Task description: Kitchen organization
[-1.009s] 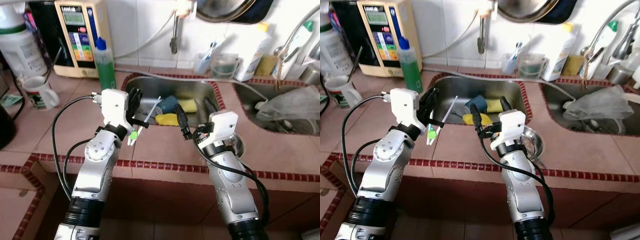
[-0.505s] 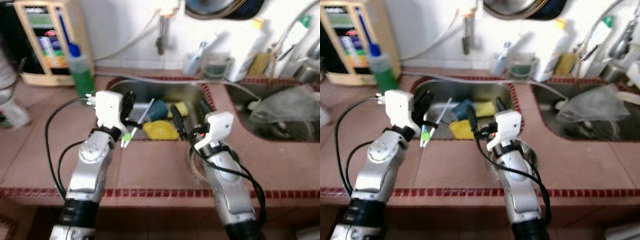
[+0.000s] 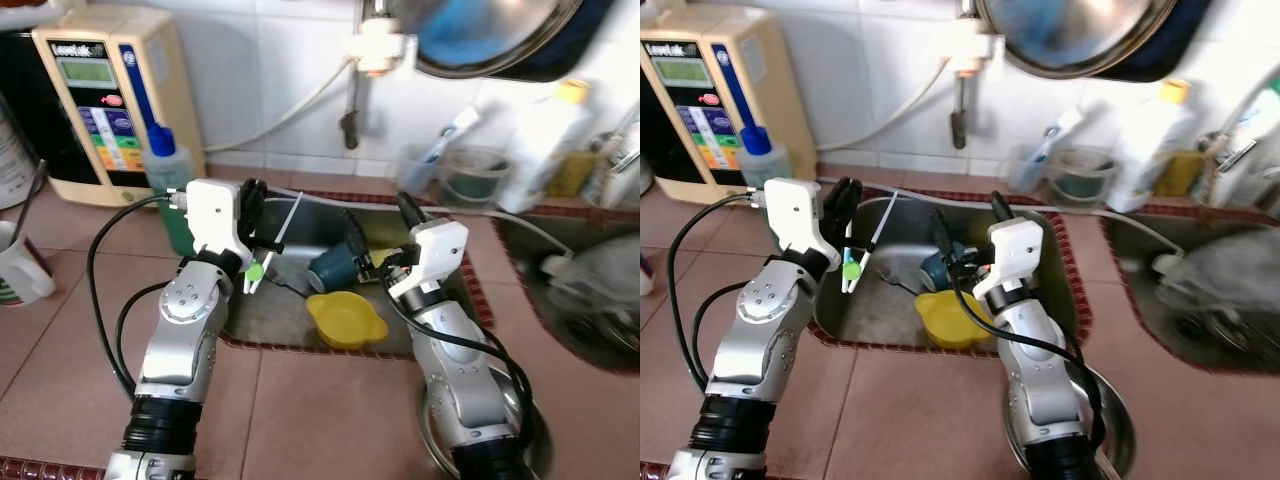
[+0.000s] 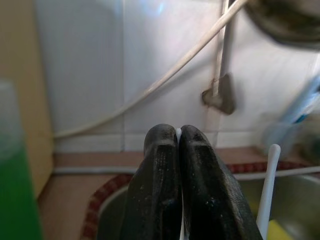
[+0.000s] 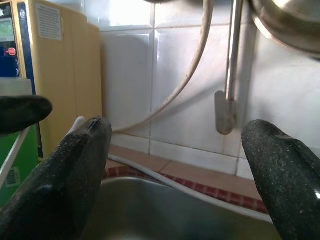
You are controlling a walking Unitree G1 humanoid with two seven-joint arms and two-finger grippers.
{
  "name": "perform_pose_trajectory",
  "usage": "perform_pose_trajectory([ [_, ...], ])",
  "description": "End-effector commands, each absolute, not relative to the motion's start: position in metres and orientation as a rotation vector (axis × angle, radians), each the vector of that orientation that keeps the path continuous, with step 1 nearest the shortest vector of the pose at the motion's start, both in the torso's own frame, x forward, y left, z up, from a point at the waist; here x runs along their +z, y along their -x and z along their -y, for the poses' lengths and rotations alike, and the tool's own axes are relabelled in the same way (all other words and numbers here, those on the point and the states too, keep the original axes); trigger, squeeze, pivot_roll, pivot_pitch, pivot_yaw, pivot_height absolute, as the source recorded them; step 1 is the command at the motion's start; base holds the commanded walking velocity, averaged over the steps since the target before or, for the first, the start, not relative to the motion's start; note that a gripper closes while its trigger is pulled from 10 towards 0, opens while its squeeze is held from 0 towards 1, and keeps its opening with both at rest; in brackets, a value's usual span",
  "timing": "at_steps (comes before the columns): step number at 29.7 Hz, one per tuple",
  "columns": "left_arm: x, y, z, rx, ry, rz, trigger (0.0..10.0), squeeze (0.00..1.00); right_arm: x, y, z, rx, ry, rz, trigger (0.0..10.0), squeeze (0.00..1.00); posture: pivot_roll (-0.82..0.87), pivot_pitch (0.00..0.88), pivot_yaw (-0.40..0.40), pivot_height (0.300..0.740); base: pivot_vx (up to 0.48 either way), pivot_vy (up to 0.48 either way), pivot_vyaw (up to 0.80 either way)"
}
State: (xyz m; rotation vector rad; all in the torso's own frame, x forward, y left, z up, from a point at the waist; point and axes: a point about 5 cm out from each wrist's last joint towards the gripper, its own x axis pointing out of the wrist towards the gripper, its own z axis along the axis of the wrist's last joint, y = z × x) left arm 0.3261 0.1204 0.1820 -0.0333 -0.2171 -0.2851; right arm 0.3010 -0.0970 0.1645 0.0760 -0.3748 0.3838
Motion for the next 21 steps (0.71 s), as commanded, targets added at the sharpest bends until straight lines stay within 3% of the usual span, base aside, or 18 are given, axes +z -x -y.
perform_pose_trajectory([
  [1, 0.181, -0.327, -0.111, -0.319, 0.019, 0.19, 10.0, 0.0, 0.163, -0.3, 0.104, 0.364, -0.072, 0.363, 10.0, 0.0, -0.02, 0.026, -0.02, 0.74, 0.0, 0.0, 0.0],
  [21, 0.16, -0.323, -0.098, -0.416, -0.071, 0.043, 10.0, 0.0, 0.145, -0.282, 0.1, 0.365, -0.096, 0.203, 10.0, 0.0, -0.06, 0.07, 0.017, 0.74, 0.0, 0.0, 0.0],
])
